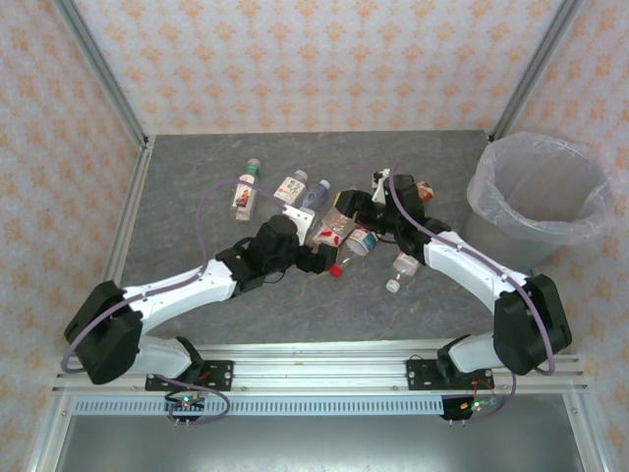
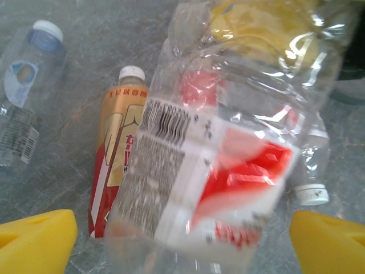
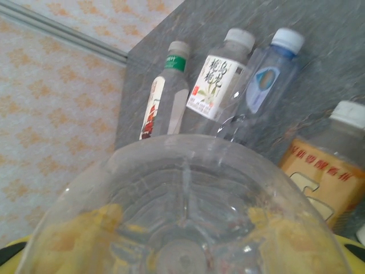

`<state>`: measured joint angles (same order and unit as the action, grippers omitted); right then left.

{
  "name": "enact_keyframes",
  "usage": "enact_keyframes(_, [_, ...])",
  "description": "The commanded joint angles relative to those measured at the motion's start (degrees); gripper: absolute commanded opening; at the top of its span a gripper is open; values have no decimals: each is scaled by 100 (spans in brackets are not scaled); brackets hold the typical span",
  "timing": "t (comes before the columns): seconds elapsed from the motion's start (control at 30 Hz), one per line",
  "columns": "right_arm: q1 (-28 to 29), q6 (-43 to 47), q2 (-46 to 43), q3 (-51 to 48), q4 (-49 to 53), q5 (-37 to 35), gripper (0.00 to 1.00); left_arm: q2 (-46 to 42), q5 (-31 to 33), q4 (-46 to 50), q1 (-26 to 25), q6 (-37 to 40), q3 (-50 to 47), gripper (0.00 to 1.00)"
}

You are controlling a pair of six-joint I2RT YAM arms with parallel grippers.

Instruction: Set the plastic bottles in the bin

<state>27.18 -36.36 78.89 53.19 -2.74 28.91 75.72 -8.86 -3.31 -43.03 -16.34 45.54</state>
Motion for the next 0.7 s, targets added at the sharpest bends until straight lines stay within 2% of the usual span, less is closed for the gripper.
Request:
enact_keyframes(0.0, [-51,444,-249,355,551,-503,49,-436,19,-121,13,72,-75,100])
enact_keyframes(0.13, [-153,788,-395,809,1219,-863,48,-876,745,-240,39,-175,-296,100])
enact_keyframes(0.3, [-272,1372,-717,1492,2019,-1391,48,-1321,2412,-116,106,-735,-617,100])
enact_keyframes(0.37, [-298,1644,-840,1754,2236,-1546,48,-1328,2862,102,156,-968,-652,100])
enact_keyframes(0.5, [-366,2245,-1035,2248,2644,-2105,48,-1258,3327,673,254,-1293,-595,100])
enact_keyframes(0.67, [-610,2845,-1304,2924,2980,-2861,48,-1188,3524,999,338,-1578,-603,100])
